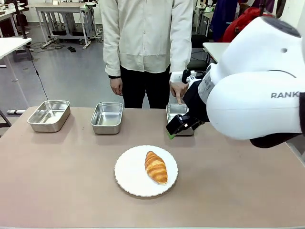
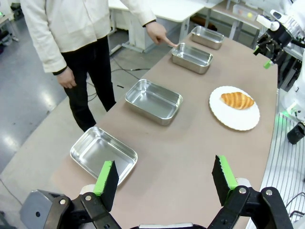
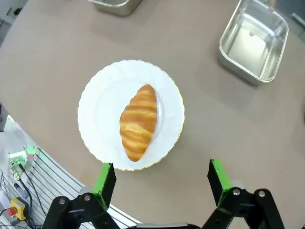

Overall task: Place the bread in the container.
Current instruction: Place the Butter Roll into the Airtight Container indicated by the human.

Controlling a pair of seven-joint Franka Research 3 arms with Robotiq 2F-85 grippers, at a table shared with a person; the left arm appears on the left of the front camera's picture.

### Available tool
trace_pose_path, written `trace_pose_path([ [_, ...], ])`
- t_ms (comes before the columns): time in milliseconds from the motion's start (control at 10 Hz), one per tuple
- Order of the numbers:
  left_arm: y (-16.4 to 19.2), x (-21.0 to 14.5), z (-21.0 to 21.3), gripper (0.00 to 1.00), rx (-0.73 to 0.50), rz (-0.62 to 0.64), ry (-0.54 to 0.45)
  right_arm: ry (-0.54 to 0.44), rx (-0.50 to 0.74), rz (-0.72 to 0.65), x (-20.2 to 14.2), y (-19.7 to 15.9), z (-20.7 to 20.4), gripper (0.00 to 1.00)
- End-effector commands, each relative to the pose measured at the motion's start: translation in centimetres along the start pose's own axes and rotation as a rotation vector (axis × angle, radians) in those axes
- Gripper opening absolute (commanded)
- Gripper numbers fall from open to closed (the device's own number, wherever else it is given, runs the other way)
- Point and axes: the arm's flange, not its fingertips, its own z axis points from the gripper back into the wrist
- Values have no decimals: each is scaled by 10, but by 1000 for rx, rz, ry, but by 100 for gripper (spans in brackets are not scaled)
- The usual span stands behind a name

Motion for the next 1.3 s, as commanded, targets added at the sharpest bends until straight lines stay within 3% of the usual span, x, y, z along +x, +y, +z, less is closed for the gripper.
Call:
trace_pose_path([
  [0,-1,1,1,100,-6,-9,-19,-19,-15,4,-1,-2,6,100],
  [200,-1,1,1,100,-6,-9,-19,-13,-6,1,2,-4,6,100],
  [500,-1,1,1,100,-6,-9,-19,91,-134,-57,24,36,-59,100],
  [800,-1,1,1,100,-6,-9,-19,179,-124,-64,17,64,-105,100],
  [1200,-1,1,1,100,-6,-9,-19,174,-199,-69,11,89,-147,100],
])
